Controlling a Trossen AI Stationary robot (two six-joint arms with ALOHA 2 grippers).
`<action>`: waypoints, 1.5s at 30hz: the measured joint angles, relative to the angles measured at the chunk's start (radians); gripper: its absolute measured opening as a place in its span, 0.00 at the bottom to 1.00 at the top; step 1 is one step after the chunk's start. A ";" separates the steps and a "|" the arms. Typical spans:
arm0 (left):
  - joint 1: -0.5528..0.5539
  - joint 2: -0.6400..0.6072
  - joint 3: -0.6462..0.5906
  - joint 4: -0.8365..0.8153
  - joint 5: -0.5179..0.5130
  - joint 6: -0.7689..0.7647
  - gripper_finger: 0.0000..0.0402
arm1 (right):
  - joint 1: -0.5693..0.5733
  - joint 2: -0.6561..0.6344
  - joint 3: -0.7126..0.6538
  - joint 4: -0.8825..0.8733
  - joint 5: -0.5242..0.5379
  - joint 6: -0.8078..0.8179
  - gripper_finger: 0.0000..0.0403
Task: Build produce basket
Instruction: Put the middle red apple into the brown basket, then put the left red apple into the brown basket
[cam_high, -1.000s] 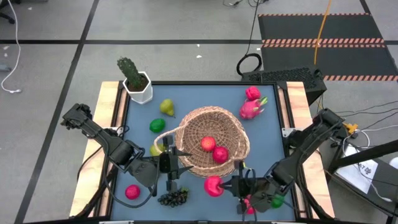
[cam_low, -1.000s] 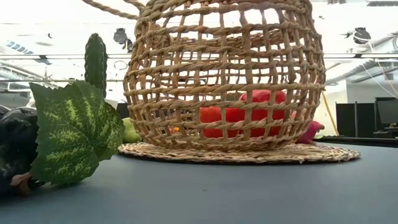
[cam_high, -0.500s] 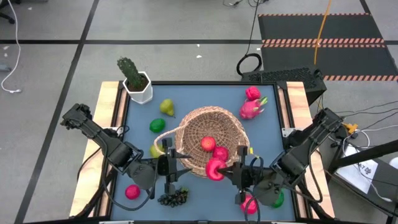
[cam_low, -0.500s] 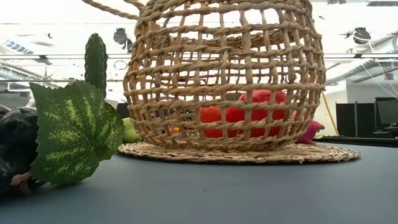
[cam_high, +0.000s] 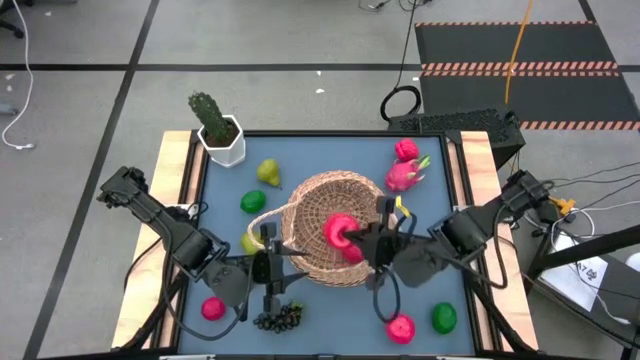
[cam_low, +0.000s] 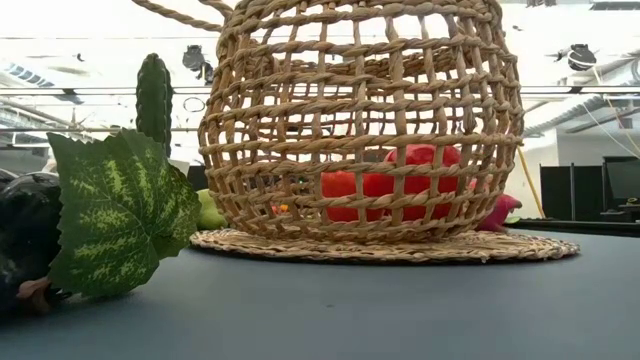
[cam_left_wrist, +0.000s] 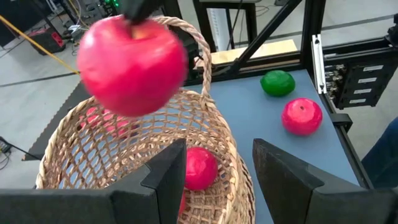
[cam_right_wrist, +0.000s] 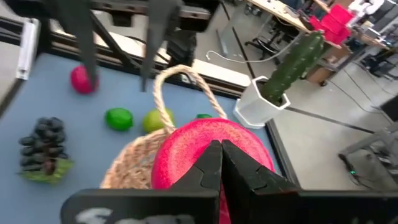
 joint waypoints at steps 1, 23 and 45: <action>-0.002 0.000 0.000 0.000 0.000 0.000 0.46 | -0.011 0.000 0.000 0.000 -0.005 -0.008 0.00; -0.015 0.000 0.000 -0.001 0.000 0.004 0.46 | -0.296 0.000 -0.151 -0.067 -0.188 0.070 0.00; -0.025 0.000 0.000 0.000 0.000 0.017 0.46 | -0.401 -0.001 -0.420 0.108 -0.340 0.092 0.00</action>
